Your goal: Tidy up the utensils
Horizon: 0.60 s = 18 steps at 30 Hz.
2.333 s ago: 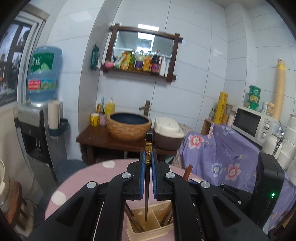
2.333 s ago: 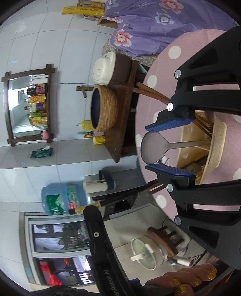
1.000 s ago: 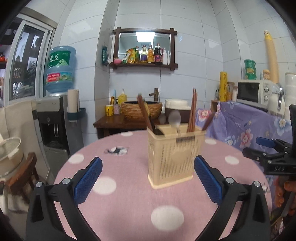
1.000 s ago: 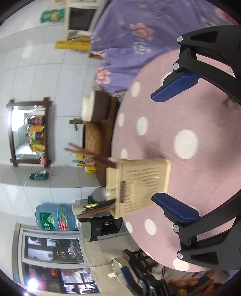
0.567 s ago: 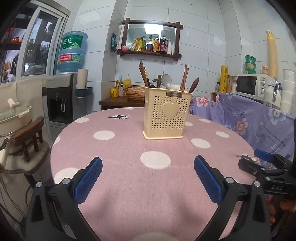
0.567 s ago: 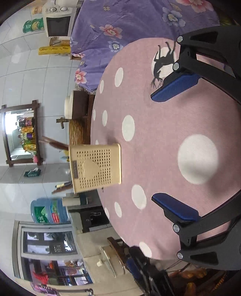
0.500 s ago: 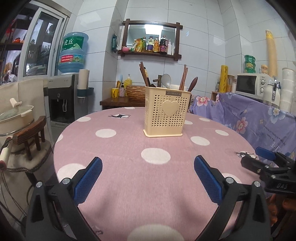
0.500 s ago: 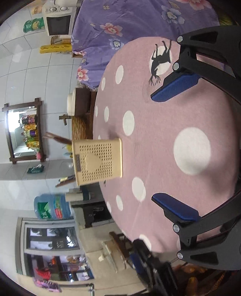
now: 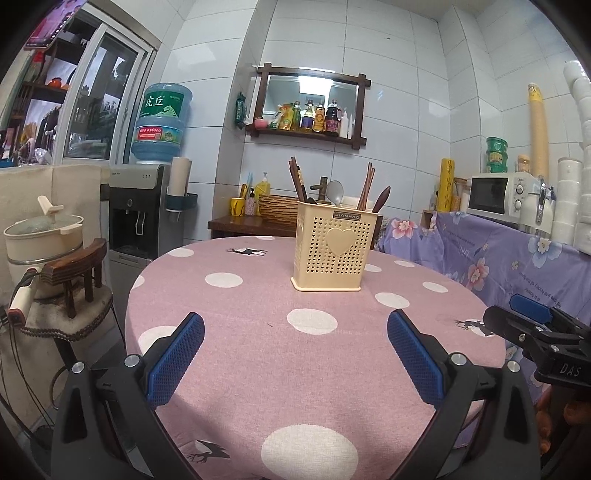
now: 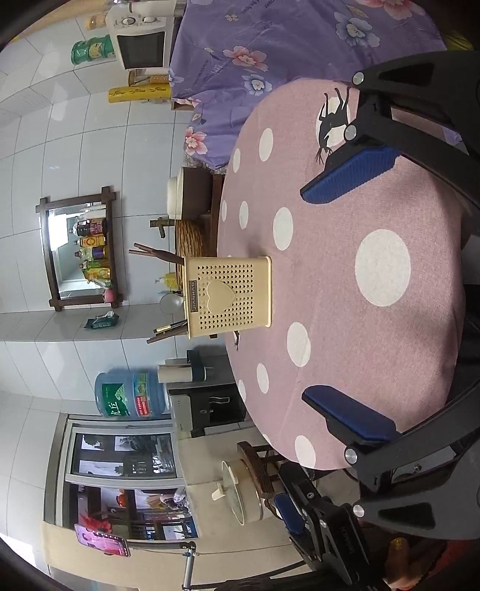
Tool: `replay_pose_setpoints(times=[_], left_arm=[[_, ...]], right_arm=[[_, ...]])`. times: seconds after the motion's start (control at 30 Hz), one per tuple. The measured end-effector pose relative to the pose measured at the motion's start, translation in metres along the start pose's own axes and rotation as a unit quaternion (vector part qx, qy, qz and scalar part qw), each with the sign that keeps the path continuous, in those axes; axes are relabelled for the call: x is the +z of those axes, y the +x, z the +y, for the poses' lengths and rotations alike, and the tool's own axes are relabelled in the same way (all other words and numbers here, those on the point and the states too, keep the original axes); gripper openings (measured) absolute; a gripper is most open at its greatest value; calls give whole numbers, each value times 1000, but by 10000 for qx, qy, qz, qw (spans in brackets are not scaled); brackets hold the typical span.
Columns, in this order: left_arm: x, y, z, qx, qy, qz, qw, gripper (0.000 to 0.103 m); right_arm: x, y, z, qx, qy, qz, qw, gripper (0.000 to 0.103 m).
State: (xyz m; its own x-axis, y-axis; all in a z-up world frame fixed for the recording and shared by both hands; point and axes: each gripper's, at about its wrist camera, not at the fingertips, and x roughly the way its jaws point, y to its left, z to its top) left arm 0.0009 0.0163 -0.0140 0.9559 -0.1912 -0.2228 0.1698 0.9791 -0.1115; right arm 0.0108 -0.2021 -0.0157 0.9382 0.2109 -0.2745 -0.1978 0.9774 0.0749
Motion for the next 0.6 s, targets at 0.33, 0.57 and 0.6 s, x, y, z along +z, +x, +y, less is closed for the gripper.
replay_pose_setpoints(times=[0.33, 0.57, 0.6], left_arm=[[-1, -9, -2, -48, -62, -122, 9999, 98], [0, -11, -4, -47, -52, -143, 9999, 98], [1, -12, -4, -39, -38, -144, 9999, 98]], right_arm=[[1, -2, 0, -10, -10, -12, 10000, 97], [2, -3, -1, -7, 13, -7, 10000, 97], [2, -3, -1, -3, 20, -10, 10000, 97]])
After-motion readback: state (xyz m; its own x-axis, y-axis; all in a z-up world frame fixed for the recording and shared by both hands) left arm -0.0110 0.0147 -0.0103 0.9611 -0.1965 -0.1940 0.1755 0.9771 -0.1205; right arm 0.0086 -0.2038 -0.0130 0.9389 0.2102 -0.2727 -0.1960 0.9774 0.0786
